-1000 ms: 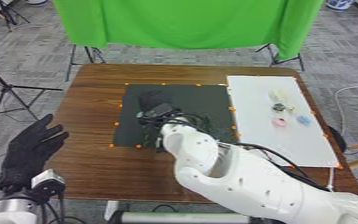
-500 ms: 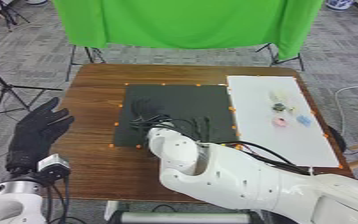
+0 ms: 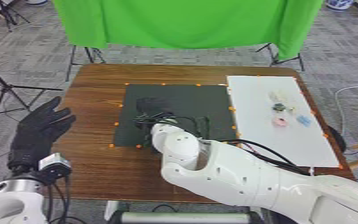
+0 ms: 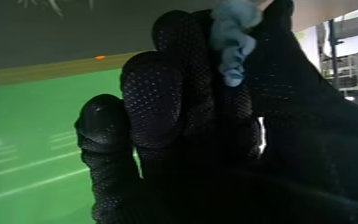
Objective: Arrange flowers
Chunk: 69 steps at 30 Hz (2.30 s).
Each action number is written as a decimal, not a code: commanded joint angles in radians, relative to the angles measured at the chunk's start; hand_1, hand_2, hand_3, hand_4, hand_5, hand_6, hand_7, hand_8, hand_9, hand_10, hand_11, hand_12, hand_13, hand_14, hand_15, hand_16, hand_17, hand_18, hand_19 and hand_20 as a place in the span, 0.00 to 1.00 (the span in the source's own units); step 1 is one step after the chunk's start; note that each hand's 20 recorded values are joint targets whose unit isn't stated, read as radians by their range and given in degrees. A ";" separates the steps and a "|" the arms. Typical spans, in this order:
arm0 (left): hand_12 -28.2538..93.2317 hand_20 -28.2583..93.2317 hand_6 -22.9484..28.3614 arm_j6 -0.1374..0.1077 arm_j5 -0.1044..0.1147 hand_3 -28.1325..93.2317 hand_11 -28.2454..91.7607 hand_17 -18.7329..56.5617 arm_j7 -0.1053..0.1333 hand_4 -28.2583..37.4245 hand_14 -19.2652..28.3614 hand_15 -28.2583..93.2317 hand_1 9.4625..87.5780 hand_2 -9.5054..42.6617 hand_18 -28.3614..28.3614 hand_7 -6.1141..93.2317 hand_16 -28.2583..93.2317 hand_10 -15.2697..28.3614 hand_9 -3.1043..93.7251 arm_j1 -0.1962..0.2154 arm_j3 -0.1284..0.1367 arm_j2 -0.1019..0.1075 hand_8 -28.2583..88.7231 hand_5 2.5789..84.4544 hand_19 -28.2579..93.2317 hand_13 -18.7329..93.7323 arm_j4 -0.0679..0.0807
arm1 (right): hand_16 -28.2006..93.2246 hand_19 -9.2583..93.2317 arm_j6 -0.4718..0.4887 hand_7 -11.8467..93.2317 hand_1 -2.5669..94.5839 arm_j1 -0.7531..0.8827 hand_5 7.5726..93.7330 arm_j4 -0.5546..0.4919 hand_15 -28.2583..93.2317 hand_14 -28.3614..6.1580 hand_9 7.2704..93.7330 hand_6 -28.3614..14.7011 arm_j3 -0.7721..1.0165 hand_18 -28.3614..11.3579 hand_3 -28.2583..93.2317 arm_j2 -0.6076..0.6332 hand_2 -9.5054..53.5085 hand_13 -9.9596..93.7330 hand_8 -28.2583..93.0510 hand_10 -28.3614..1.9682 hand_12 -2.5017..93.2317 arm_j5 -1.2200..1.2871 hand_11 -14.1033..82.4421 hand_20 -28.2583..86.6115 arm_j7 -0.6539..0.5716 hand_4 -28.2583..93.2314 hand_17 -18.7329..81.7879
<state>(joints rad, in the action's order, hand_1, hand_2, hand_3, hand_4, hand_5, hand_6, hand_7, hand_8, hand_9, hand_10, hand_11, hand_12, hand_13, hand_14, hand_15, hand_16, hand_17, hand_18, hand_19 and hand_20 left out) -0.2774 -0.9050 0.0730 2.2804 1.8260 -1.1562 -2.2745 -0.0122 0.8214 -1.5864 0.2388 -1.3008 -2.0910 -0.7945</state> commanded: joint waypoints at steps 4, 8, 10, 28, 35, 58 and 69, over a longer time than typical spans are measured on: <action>0.31 0.18 0.64 0.024 -0.007 0.89 0.48 0.14 -0.024 0.11 0.96 0.64 0.20 0.35 0.90 0.21 0.15 0.83 0.39 -0.016 -0.005 0.010 0.15 0.41 0.75 0.39 0.007 | 0.34 1.00 0.035 0.38 0.46 0.016 0.78 -0.012 0.86 0.51 0.80 0.62 0.018 0.13 0.90 -0.022 0.00 0.75 0.21 0.50 0.27 0.002 0.54 0.66 -0.005 0.00 0.53; 0.31 0.18 0.64 0.026 -0.008 0.89 0.48 0.14 -0.028 0.11 0.96 0.64 0.20 0.35 0.90 0.21 0.15 0.83 0.39 0.002 0.001 0.011 0.15 0.41 0.75 0.39 0.001 | 0.34 1.00 0.072 0.38 0.44 0.039 0.77 -0.011 0.86 0.51 0.78 0.62 0.030 0.13 0.90 -0.037 0.00 0.74 0.21 0.49 0.25 -0.004 0.56 0.66 -0.001 0.00 0.53; 0.31 0.18 0.64 0.022 -0.006 0.89 0.48 0.14 -0.029 0.11 0.96 0.64 0.20 0.35 0.90 0.21 0.15 0.83 0.39 0.004 0.000 0.011 0.15 0.41 0.75 0.39 0.001 | 0.34 1.00 0.111 0.38 0.44 0.068 0.77 -0.014 0.86 0.50 0.78 0.62 0.054 0.13 0.90 -0.043 0.00 0.74 0.21 0.48 0.24 -0.028 0.57 0.66 0.009 0.00 0.52; 0.31 0.18 0.64 0.018 -0.007 0.90 0.48 0.14 -0.019 0.11 0.96 0.64 0.20 0.35 0.90 0.21 0.15 0.82 0.39 0.017 0.001 0.009 0.15 0.41 0.75 0.39 -0.005 | 0.33 1.00 0.138 0.37 0.37 0.064 0.67 -0.031 0.89 0.46 0.66 0.56 0.066 0.11 0.95 -0.040 0.00 0.70 0.10 0.37 0.21 -0.033 0.63 0.67 0.011 0.00 0.50; 0.31 0.18 0.64 -0.002 -0.003 0.90 0.48 0.14 -0.006 0.11 0.96 0.64 0.20 0.35 0.90 0.21 0.15 0.83 0.39 0.042 0.010 0.014 0.15 0.41 0.75 0.39 -0.019 | 0.32 1.00 0.188 0.38 0.35 0.069 0.61 -0.068 0.90 0.42 0.60 0.51 0.091 0.10 0.96 -0.047 0.00 0.66 0.09 0.30 0.20 -0.049 0.65 0.68 0.039 0.00 0.47; 0.31 0.18 0.64 -0.044 0.003 0.89 0.48 0.14 0.014 0.11 0.96 0.64 0.20 0.34 0.90 0.21 0.15 0.82 0.39 0.177 0.031 -0.047 0.15 0.41 0.75 0.39 -0.075 | 0.31 1.00 0.246 0.36 0.33 0.293 0.56 -0.347 0.93 0.40 0.55 0.48 0.386 0.09 0.96 0.231 0.00 0.65 0.10 0.26 0.21 -0.105 0.71 0.66 0.133 0.00 0.45; 0.31 0.18 0.64 -0.045 0.001 0.89 0.49 0.14 0.010 0.11 0.96 0.64 0.20 0.35 0.90 0.21 0.15 0.83 0.39 0.171 0.016 -0.045 0.15 0.41 0.75 0.39 -0.080 | 0.30 1.00 0.191 0.33 0.32 0.424 0.52 -0.383 0.92 0.37 0.52 0.46 0.592 0.09 0.96 0.490 0.00 0.62 0.11 0.23 0.17 -0.024 0.60 0.65 0.054 0.00 0.44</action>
<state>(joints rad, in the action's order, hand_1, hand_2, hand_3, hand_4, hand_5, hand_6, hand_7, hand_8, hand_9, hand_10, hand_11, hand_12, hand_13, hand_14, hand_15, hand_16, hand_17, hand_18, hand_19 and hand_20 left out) -0.3156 -0.9052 0.0874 2.4432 1.8540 -1.1961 -2.3470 0.2317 1.1870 -1.9748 0.7371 -0.9948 -2.1358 -0.6725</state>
